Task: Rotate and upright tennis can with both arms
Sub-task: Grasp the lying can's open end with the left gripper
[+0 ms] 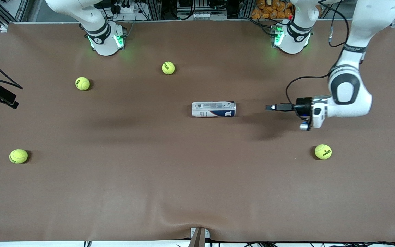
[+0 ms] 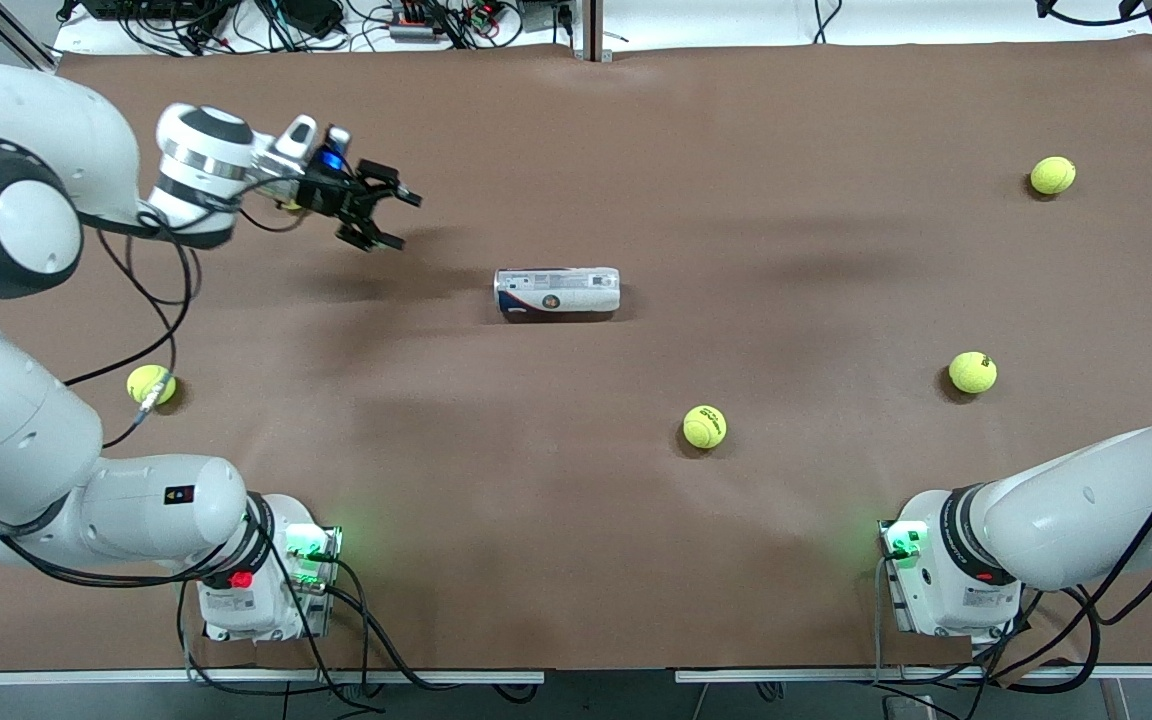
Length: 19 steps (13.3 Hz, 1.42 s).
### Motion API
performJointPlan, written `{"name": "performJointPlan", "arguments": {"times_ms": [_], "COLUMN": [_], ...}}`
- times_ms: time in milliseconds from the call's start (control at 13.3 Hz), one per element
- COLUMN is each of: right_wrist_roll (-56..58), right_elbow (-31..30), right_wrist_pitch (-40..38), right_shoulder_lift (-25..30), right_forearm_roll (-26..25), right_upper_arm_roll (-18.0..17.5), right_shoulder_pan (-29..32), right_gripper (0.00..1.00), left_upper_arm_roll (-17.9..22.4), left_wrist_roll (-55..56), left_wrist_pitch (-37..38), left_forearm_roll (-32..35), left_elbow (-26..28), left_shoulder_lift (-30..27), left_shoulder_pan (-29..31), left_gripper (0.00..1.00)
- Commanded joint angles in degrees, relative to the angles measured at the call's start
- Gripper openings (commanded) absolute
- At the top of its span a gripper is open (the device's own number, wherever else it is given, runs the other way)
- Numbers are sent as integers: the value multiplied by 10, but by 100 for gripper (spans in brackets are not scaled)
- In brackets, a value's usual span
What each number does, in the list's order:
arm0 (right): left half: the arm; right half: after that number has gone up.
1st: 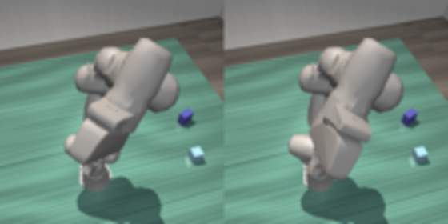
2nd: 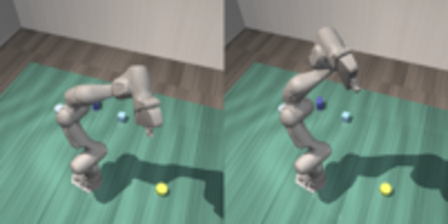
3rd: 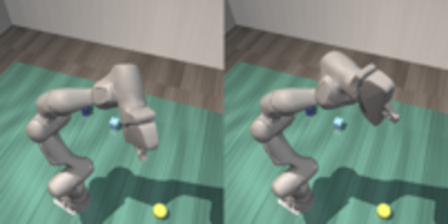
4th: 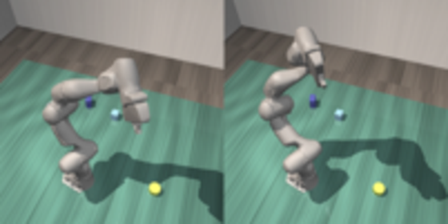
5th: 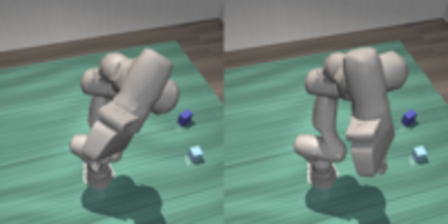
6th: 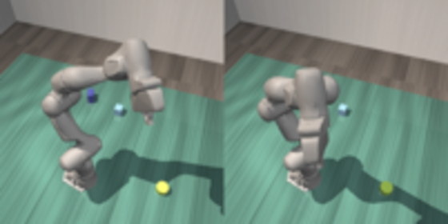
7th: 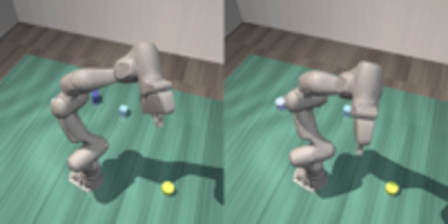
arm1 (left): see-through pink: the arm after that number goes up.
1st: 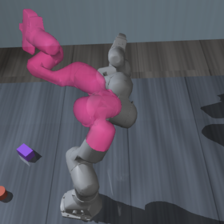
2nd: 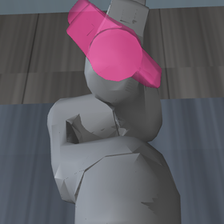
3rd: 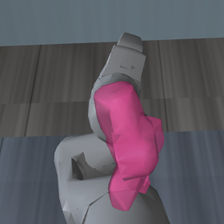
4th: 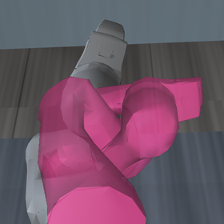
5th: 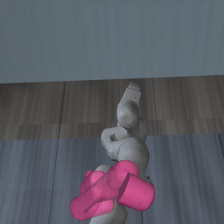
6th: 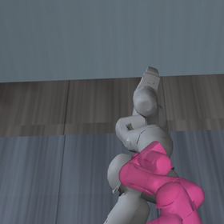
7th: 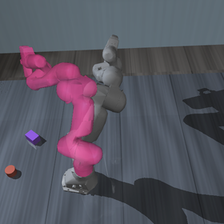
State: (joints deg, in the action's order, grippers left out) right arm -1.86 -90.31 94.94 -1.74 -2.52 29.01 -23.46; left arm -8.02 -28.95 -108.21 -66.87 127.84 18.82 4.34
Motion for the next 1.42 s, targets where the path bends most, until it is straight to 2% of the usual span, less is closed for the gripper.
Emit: {"name": "performJointPlan", "arguments": {"times_ms": [0,300,375,450,599,674,899,974,1049,1124,1274,1349], "right_wrist_roll": [-12,-12,-12,-12,-12,-12,-12,-12,-13,-13,-13,-14], "right_elbow": [-18,-6,-2,-2,-3,-3,-5,-5,-5,-5,-3,-3], "right_wrist_pitch": [-1,2,3,2,-1,-1,-1,0,0,2,5,5], "right_shoulder_lift": [24,19,18,20,23,23,23,22,21,20,18,18], "right_forearm_roll": [7,6,7,7,5,5,6,7,7,8,8,8], "right_upper_arm_roll": [-4,-8,-23,-57,-148,-168,-178,-196,-233,-248,-249,-249], "right_shoulder_pan": [0,3,11,44,126,147,158,179,215,229,228,228], "right_gripper": [100,100,100,100,100,100,100,100,100,100,100,100], "left_upper_arm_roll": [-32,-69,-75,-76,-76,-76,-76,-76,-76,-76,-76,-76], "left_wrist_roll": [-75,-99,-110,-126,-136,-136,-136,-136,-136,-136,-137,-137], "left_wrist_pitch": [-34,-53,-67,-71,-71,-75,-85,-92,-97,-98,-98,-98], "left_forearm_roll": [-71,-138,-147,-163,-194,-199,-232,-237,-237,-237,-237,-237], "left_elbow": [21,29,29,27,26,23,16,14,10,7,2,-4], "left_shoulder_lift": [36,56,62,75,84,85,96,97,103,104,110,111], "left_shoulder_pan": [0,-2,-9,-13,-21,-28,-50,-53,-57,-58,-58,-60], "left_gripper": [100,100,100,100,100,100,100,100,100,100,100,96]}}
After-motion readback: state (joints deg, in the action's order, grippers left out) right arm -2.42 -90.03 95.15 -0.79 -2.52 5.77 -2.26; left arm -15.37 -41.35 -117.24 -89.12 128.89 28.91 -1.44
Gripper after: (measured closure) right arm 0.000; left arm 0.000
